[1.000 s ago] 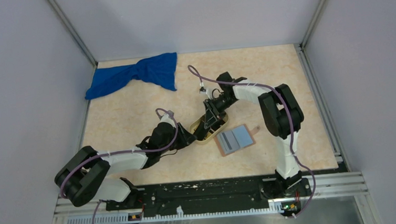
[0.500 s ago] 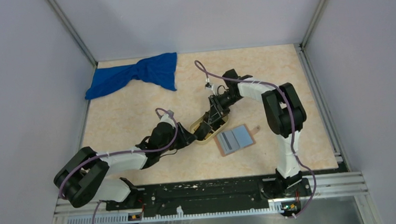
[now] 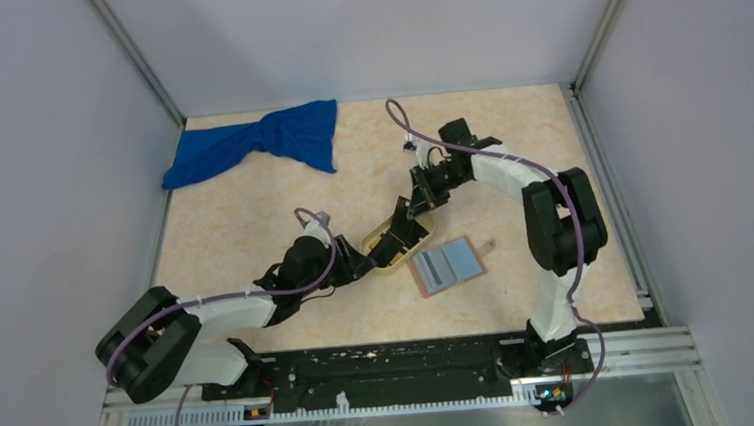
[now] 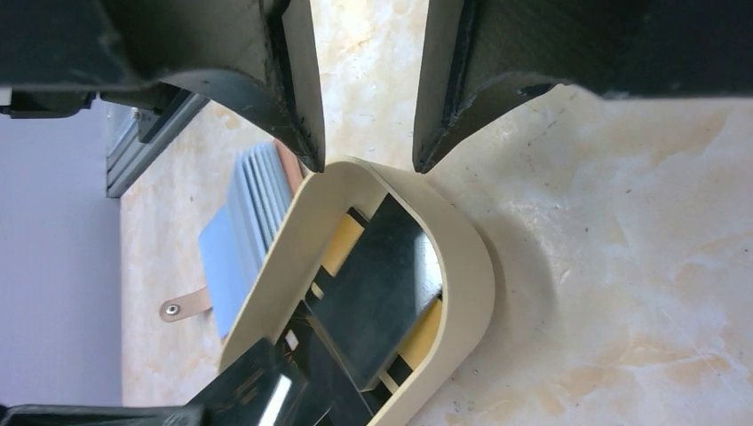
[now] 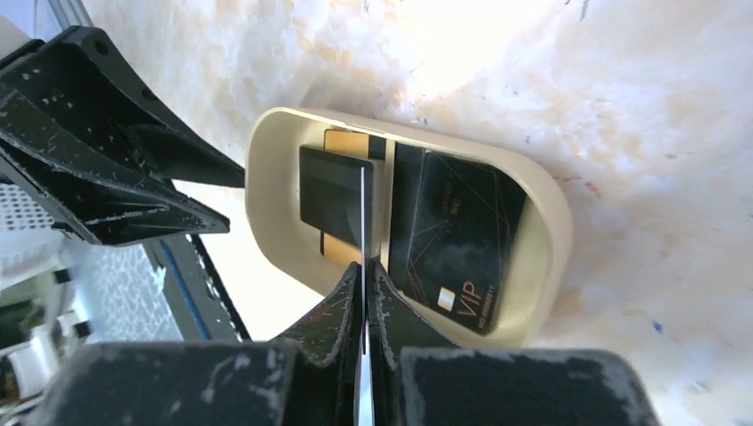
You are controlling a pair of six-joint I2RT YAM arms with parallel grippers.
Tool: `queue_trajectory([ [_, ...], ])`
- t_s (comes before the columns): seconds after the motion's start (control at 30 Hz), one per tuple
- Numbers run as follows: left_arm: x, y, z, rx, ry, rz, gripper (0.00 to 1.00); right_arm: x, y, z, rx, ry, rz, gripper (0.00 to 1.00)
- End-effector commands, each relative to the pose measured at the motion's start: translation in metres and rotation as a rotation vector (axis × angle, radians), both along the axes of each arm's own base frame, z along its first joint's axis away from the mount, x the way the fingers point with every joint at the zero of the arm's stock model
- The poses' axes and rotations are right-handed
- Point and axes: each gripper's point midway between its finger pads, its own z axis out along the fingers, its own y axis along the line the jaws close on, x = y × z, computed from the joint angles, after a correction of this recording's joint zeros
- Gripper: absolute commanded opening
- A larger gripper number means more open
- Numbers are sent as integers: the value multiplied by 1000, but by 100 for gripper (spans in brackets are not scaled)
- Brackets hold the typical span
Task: Put the credit cards into the card holder
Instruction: Pick up the credit card from the storage box.
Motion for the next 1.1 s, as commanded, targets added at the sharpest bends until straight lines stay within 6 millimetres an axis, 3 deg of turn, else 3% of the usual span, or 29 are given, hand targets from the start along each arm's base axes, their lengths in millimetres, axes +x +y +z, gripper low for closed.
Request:
queue_trajectory([
  [0.0,1,-3,27,-42,-110,-38,51,21,-8,53,23,-261,-7,0],
  [0.27,-5,11,70,-41,-362,-97,77,-16,-1,102,268,-315,169,0],
  [0.47,-38,29,125,-244,-752,-149,87,-47,8,134,476,-300,291,0],
  [0.5,-44,35,124,-261,-783,-147,88,-51,9,138,502,-300,306,0],
  [0.73,-58,25,148,-305,-897,-246,90,-74,18,151,595,-299,390,0],
  [0.8,-57,18,164,-332,-932,-264,90,-81,22,152,612,-300,420,0],
  [1.07,-47,-9,173,-418,-886,-315,82,-100,34,153,636,-301,491,0],
])
